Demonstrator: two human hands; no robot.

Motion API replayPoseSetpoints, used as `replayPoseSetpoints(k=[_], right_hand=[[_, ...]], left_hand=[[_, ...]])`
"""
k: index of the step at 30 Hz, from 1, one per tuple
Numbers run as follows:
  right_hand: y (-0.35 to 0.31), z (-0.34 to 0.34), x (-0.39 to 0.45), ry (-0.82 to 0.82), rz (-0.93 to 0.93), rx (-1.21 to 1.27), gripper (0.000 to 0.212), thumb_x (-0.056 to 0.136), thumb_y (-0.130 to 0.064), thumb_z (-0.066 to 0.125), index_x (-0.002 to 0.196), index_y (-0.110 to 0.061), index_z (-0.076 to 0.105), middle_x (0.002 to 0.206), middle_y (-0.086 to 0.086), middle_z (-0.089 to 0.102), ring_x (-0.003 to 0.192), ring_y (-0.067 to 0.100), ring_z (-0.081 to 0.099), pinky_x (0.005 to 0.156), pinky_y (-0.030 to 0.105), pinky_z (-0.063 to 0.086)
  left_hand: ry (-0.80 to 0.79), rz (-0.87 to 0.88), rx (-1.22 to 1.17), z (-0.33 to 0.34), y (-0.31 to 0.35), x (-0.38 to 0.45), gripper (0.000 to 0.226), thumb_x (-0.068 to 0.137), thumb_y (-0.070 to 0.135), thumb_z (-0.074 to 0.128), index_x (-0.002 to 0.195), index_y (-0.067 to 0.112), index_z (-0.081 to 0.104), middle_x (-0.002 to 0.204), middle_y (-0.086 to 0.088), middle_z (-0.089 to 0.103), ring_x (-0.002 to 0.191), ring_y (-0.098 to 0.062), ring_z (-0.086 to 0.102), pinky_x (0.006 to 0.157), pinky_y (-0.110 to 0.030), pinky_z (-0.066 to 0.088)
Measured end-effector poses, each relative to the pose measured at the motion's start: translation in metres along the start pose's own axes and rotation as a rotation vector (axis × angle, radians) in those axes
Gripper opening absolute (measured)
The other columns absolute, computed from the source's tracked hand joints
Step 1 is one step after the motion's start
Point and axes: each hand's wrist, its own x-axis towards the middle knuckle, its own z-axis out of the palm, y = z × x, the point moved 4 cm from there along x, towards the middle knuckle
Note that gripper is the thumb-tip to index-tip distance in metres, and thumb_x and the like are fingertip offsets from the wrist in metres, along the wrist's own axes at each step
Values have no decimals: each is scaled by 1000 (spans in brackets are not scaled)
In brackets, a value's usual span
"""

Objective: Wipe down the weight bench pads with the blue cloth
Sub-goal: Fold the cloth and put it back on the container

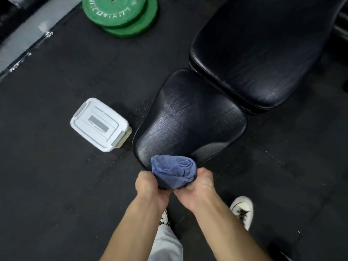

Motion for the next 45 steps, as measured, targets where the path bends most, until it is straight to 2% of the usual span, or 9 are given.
replayPoseSetpoints(k=[8,12,23,25,28,31,35,40,45], right_hand=[[-60,-8,6,53,25,-123,56,98,-18,25,135,6,60,142,32,56,137,46,49,121,57,32],[-114,-12,5,70,-25,-171,56,95,-18,27,132,5,63,138,29,60,134,44,52,119,55,35],[-225,-9,-8,97,-52,-417,51,99,-23,31,125,6,64,132,32,62,129,45,57,116,54,41],[-239,-8,-12,63,-147,-461,39,101,-19,30,98,1,63,115,25,66,117,43,63,115,54,41],[-257,4,-20,135,-253,-662,36,101,-10,42,68,-2,55,77,18,60,76,34,61,88,47,55],[-261,13,-28,89,-458,-953,19,90,-5,53,83,-7,70,76,14,69,80,31,70,88,48,57],[-258,11,-44,-122,-727,-1288,32,95,-8,52,107,-32,69,100,-4,75,95,14,73,94,39,58],[-278,17,-60,-173,-742,-1240,31,97,1,53,93,-22,74,98,7,78,99,25,75,96,46,59],[-297,-4,-95,-260,-552,-926,45,92,7,41,118,-10,74,112,14,78,109,29,74,104,47,54]], left_hand=[[90,-53,-309,26,-48,-2,46,94,6,33,124,-1,67,120,-27,71,108,-45,70,94,-54,58],[42,-77,-419,76,-83,-9,47,96,4,33,129,0,65,127,-25,69,117,-42,66,108,-52,50],[-60,-157,-525,181,-127,-24,46,97,9,33,124,-1,69,120,-29,71,114,-45,68,107,-54,51],[-79,-190,-585,198,-132,-33,43,98,9,35,120,-2,70,118,-29,72,113,-44,68,104,-52,53],[-177,-241,-705,228,-137,-49,40,97,9,38,113,-4,72,114,-30,73,108,-42,69,94,-47,55],[-253,-297,-847,253,-140,-60,36,95,10,43,99,-2,77,99,-24,76,89,-36,74,95,-43,58],[-280,-340,-913,265,-147,-71,43,98,8,44,76,-1,80,86,-21,78,64,-33,77,59,-45,65],[-327,-254,-736,259,-150,-77,37,100,11,41,114,-2,72,115,-26,74,113,-37,68,112,-48,46],[-363,-104,-449,232,-154,-102,39,102,9,37,124,-1,69,126,-25,70,123,-37,64,109,-47,48]])
